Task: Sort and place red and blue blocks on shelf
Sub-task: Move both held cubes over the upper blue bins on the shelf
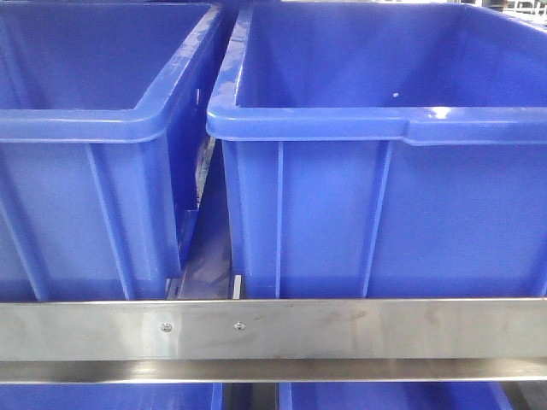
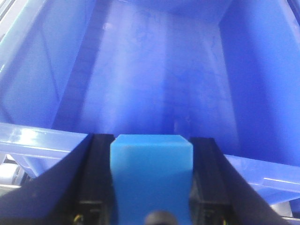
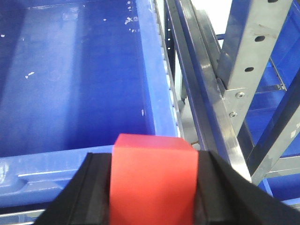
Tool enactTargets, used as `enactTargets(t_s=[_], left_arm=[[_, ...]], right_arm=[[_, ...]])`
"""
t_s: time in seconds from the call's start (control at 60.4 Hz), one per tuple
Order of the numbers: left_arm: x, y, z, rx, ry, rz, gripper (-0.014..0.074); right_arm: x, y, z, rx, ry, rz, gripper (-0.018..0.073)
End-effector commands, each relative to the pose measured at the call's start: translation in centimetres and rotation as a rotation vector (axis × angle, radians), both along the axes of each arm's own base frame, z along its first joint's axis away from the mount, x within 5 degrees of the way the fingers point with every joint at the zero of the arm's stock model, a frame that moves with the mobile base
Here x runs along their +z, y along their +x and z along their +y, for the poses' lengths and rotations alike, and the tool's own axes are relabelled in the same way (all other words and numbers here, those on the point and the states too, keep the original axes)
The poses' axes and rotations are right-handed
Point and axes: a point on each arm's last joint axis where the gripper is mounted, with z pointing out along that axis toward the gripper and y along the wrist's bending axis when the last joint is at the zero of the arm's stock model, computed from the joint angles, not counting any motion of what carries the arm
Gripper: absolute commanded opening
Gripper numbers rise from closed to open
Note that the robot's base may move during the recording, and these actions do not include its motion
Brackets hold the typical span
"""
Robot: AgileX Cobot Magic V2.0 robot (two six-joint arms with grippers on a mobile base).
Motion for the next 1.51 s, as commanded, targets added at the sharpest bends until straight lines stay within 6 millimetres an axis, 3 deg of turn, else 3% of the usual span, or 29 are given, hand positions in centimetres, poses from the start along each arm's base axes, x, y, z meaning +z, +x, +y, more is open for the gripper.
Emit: enactTargets(t_s=[0.0,1.491], left_arm=[[1.49,0.33,-0.04,0.001,-0.014,-0.097,0.0127],[1.56,0.35,-0.04,0.001,-0.015,-0.106,0.0127]], right_arm=[[1.57,0.27,-0.05,0.0,-0.009,-0.105,0.0059],[2.04,0.42,-0.01,0.005,-0.009,-0.159,0.0059]])
